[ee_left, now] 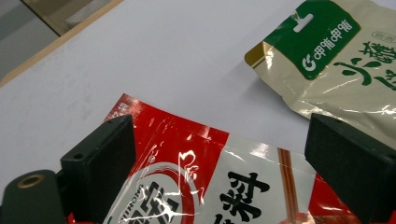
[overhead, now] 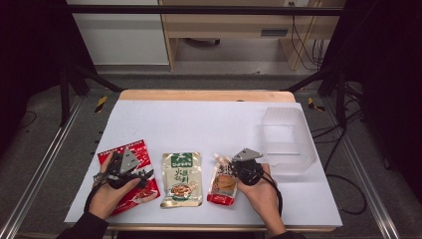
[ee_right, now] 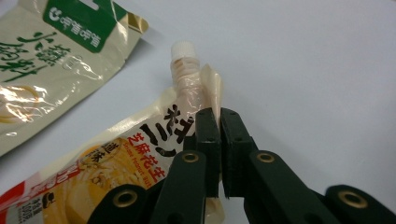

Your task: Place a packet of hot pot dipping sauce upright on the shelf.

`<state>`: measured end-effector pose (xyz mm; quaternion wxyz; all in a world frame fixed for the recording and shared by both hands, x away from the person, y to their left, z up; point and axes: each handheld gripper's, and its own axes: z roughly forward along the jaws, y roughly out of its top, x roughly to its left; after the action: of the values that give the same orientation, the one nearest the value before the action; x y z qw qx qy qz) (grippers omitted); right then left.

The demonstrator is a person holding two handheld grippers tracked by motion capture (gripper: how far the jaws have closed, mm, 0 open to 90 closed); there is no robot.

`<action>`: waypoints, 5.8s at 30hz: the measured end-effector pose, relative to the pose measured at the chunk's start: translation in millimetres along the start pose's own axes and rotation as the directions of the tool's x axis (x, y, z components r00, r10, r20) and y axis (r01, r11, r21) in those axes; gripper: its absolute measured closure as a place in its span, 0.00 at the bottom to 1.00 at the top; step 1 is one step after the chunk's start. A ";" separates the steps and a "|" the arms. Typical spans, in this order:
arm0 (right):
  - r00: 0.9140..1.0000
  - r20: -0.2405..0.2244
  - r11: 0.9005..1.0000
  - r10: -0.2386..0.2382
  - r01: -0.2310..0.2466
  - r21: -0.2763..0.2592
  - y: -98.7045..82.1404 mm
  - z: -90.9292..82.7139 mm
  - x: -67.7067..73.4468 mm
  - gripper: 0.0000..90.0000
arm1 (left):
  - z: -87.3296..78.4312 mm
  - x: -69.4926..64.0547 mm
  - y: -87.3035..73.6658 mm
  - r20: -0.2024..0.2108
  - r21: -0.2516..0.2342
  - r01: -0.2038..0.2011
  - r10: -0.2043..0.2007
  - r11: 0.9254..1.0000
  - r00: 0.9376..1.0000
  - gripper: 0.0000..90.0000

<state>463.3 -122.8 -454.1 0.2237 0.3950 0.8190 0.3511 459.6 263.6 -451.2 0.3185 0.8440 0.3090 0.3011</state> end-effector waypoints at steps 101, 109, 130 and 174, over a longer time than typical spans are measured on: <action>0.849 -0.241 0.882 -0.470 0.442 -0.161 143.0 -60.1 55.6 0.51 | -43.1 -6.9 164.3 0.439 -0.062 -0.260 0.260 0.964 0.860 0.81; 0.786 -0.292 0.835 -0.546 0.540 -0.106 153.4 -55.4 61.4 0.42 | -45.7 -8.3 164.7 0.447 -0.062 -0.289 0.285 0.955 0.848 0.81; 0.665 -0.408 0.751 -0.625 0.654 -0.085 156.5 -40.7 70.1 0.83 | -46.3 -11.6 157.6 0.475 -0.073 -0.307 0.304 0.949 0.826 0.81; 0.755 -0.386 0.802 -0.530 0.594 0.061 170.2 -49.9 57.0 1.00 | -43.6 -7.4 139.7 0.428 -0.150 -0.129 0.183 0.980 0.885 0.14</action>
<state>481.0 -21.8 -298.6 0.1329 0.0792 0.9540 0.2567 470.3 188.9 -325.5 0.4039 0.8920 0.1419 0.1450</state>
